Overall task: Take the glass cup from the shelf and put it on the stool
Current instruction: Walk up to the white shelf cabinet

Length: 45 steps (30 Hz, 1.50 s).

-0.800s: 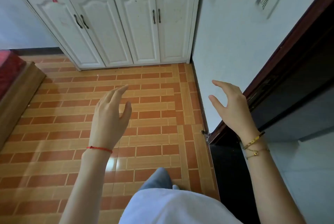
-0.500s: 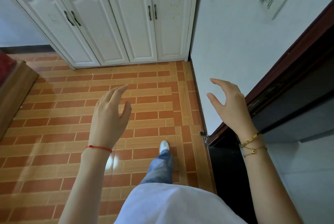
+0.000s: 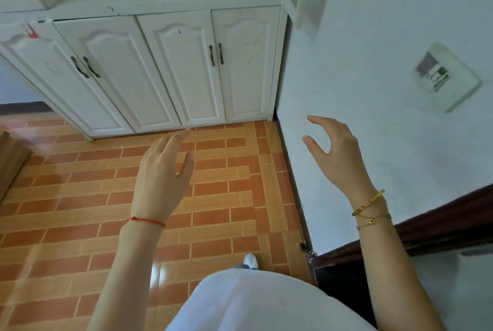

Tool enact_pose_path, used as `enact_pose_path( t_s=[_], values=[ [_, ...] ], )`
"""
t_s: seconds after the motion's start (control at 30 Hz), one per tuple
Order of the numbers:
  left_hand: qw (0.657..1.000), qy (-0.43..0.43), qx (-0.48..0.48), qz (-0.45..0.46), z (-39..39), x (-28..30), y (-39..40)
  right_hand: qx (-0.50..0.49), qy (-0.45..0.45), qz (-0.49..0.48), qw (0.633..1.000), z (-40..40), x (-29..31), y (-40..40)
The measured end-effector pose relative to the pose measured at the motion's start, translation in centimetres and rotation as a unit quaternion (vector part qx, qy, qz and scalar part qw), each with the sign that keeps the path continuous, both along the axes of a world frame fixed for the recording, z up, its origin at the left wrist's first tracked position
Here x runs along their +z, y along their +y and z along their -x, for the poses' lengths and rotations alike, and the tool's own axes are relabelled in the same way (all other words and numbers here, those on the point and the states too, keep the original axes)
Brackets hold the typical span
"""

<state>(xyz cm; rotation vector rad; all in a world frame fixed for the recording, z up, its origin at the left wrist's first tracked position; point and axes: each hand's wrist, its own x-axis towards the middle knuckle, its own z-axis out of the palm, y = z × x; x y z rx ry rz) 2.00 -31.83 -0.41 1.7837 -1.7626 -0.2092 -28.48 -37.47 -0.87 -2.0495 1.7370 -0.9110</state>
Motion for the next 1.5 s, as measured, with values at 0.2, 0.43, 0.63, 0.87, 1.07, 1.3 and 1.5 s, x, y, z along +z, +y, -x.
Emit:
enact_pose_path(
  t_s=[0.2,0.43,0.63,0.87,1.07,1.3,1.5],
  values=[
    [1.0,0.002,-0.005,-0.019,-1.3,0.5,-8.8,-0.002,-0.002,0.0,1.0,-1.5,0.4,-8.5],
    [0.999,0.005,0.008,-0.036,-2.1,-0.6,-17.6,0.012,-0.003,-0.028,1.0,-2.6,-1.4,-17.9],
    [0.999,0.011,0.015,-0.035,-2.0,-1.3,-27.8,0.033,-0.009,-0.031,0.999,-3.0,-2.5,-29.2],
    [0.998,0.023,0.046,-0.02,-1.2,0.3,-42.1,0.068,-0.008,-0.009,0.998,-3.6,-0.5,-44.9],
    [0.998,0.021,0.056,0.003,-0.8,2.0,-52.0,0.101,-0.016,0.009,0.995,-4.8,1.6,-55.7],
    [0.998,0.015,0.052,0.018,-1.5,2.3,-60.4,0.107,-0.022,-0.004,0.994,-6.3,1.6,-64.2],
    [0.998,0.001,0.04,0.041,-2.8,2.7,-67.5,0.092,-0.031,0.011,0.995,-8.0,2.0,-70.4]
  ],
)
